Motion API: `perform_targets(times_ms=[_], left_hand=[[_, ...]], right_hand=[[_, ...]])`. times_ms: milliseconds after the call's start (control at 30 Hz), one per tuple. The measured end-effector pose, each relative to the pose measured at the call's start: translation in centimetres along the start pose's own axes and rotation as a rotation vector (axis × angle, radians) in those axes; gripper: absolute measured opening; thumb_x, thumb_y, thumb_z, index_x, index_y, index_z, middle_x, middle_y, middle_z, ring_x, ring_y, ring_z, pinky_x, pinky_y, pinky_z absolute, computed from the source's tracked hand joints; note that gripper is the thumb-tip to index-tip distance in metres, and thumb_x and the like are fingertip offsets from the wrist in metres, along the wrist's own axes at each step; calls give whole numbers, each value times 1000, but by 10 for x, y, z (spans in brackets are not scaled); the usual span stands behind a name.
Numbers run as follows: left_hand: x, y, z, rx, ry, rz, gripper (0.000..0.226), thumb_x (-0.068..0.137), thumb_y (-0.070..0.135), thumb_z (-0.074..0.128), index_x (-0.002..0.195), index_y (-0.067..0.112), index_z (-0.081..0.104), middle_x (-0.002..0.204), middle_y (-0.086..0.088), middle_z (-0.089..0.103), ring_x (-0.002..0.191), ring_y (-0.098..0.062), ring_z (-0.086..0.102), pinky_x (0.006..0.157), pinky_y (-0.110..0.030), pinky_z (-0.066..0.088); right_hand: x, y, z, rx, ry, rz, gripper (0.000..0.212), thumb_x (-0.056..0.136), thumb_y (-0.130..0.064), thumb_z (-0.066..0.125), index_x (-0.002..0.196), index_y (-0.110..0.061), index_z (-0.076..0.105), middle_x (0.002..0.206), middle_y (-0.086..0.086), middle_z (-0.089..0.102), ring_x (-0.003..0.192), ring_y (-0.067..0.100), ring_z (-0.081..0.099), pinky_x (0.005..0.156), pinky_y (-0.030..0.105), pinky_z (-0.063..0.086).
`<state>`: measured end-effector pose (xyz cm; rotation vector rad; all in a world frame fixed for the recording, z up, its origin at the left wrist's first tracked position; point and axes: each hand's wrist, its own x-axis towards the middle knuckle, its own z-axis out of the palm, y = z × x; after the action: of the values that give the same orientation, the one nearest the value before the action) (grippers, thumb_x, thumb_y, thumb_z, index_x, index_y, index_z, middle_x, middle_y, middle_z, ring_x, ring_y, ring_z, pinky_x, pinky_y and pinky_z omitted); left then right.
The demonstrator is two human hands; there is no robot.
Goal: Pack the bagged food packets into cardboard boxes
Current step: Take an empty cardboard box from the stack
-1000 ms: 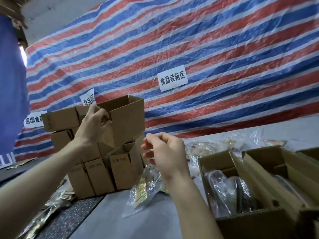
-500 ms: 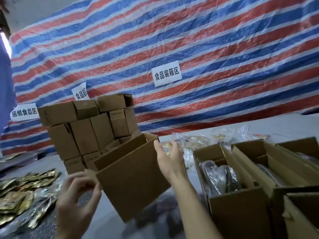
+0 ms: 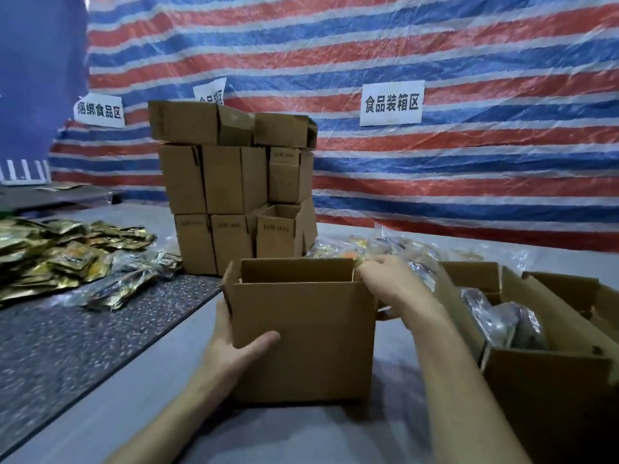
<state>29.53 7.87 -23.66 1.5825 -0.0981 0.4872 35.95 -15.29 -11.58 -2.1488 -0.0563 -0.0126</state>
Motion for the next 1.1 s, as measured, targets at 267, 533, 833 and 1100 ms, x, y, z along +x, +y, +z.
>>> perform_targets(times_ms=[267, 533, 833, 1100], left_hand=[[7, -11, -16, -182, 9, -30, 98, 46, 58, 95, 131, 28, 56, 119, -3, 74, 105, -23, 73, 76, -30, 61], [12, -22, -16, -172, 15, -21, 86, 51, 49, 88, 130, 35, 57, 123, -5, 71, 108, -26, 71, 83, -43, 61], [13, -22, -15, -204, 10, -4, 86, 51, 49, 86, 131, 33, 57, 123, -5, 71, 107, -25, 71, 82, -40, 60], [14, -19, -16, -208, 58, 6, 92, 48, 48, 85, 133, 27, 58, 125, -6, 69, 110, -28, 69, 88, -47, 58]], right_hand=[[12, 27, 14, 640, 50, 149, 66, 102, -63, 28, 91, -14, 71, 78, 6, 77, 65, 21, 73, 63, 33, 52], [26, 99, 70, 840, 231, 164, 18, 92, 2, 54, 92, -4, 72, 73, 9, 64, 37, 8, 53, 35, 17, 38], [18, 91, 77, 203, 301, -146, 38, 96, -29, 53, 130, -17, 65, 145, 6, 53, 135, 24, 46, 112, 46, 38], [22, 79, 74, -459, -22, 111, 43, 106, -34, 33, 149, -30, 41, 164, 5, 27, 151, 29, 21, 121, 42, 18]])
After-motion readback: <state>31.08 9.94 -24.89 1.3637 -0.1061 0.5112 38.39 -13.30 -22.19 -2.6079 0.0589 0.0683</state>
